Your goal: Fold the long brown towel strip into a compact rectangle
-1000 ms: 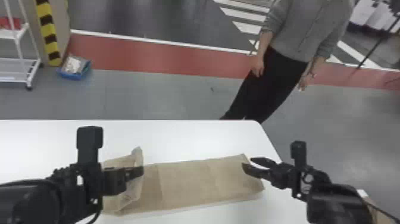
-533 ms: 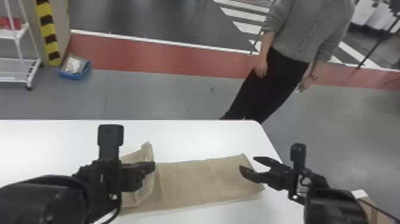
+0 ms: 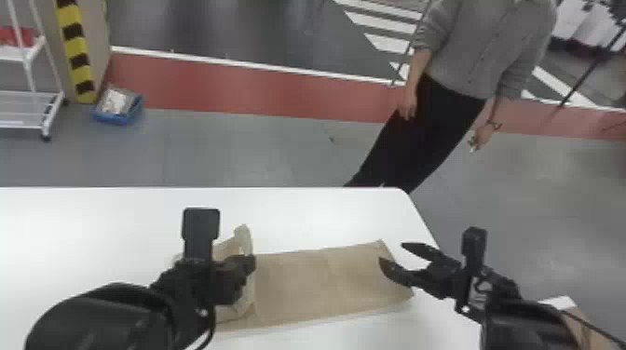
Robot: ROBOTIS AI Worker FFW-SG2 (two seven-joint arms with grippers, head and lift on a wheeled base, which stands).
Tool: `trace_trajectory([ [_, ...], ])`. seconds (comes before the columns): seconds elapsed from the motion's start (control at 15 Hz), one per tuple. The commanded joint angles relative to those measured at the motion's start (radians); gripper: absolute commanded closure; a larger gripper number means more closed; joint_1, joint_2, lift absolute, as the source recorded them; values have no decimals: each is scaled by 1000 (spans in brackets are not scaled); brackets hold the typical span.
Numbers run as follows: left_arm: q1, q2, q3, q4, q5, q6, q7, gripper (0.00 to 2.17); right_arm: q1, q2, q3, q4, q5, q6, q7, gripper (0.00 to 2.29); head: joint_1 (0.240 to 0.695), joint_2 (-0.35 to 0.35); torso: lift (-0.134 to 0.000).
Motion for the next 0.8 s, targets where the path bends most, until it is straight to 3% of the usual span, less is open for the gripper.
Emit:
trace_trajectory([
  [0.0,3,-3,-3,12,21,-4,-2,1359,-1,-7,7,5,-9,0,-2,90,695,-350,0],
  [0.33,-3,-3,-38,62,62,12,-39,1335,-14,19,33,-6,-6,49,-15,90,695,-350,0],
  [0.4,-3,-3,-38,79,68,12,-69,913,-15,31,41,-12,-3,55,-18,90,695,-350,0],
  [0.47,-7,-3,-38,102,81,5,-102,215,-17,39,48,-18,2,64,-28,90,695,-350,0],
  [0.53,-11,-3,-38,115,84,2,-114,-2,-18,45,53,-23,6,73,-28,90,695,-350,0],
  [0.73,-14,-3,-37,121,93,-13,-145,9,-21,53,68,-30,8,85,-35,90,695,-350,0],
])
